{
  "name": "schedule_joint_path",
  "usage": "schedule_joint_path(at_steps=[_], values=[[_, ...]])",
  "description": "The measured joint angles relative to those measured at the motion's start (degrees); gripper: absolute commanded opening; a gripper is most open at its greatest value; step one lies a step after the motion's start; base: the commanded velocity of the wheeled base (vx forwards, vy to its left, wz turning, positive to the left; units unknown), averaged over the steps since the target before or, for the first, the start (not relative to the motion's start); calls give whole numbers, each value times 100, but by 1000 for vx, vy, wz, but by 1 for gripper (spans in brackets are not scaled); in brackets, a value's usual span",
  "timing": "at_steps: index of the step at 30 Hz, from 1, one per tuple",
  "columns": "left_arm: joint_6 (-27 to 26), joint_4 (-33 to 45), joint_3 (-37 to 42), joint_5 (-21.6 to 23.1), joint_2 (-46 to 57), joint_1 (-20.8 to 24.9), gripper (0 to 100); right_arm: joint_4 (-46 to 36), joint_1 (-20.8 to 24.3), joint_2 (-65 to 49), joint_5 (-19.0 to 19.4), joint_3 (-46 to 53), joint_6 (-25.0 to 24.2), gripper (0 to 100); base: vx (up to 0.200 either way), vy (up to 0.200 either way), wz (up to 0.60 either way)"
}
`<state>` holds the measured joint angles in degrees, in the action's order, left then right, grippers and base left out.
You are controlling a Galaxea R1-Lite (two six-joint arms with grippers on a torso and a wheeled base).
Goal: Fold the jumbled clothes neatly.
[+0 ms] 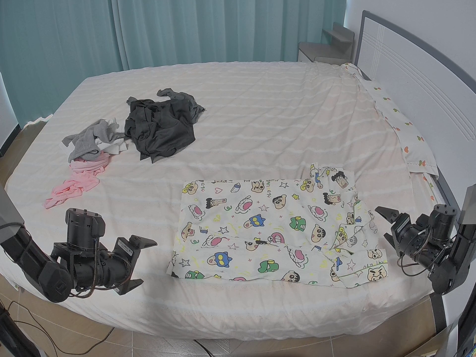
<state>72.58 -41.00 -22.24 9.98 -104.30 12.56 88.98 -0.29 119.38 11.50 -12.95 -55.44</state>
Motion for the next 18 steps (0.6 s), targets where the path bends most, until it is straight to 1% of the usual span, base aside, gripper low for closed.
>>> schedule_joint_path(at_steps=[5,11,13,18], values=[[0,-72,13,-16,-2,6,100,2,425,-347,5,210,-1,100,0,0,0],[0,-94,39,-11,0,11,100,-5,856,-22,10,408,-6,100,0,0,0],[-2,-99,44,-9,4,15,100,-2,928,179,16,430,-9,100,0,0,0],[-2,-101,52,-6,15,26,100,0,922,617,33,369,-12,100,0,0,0]])
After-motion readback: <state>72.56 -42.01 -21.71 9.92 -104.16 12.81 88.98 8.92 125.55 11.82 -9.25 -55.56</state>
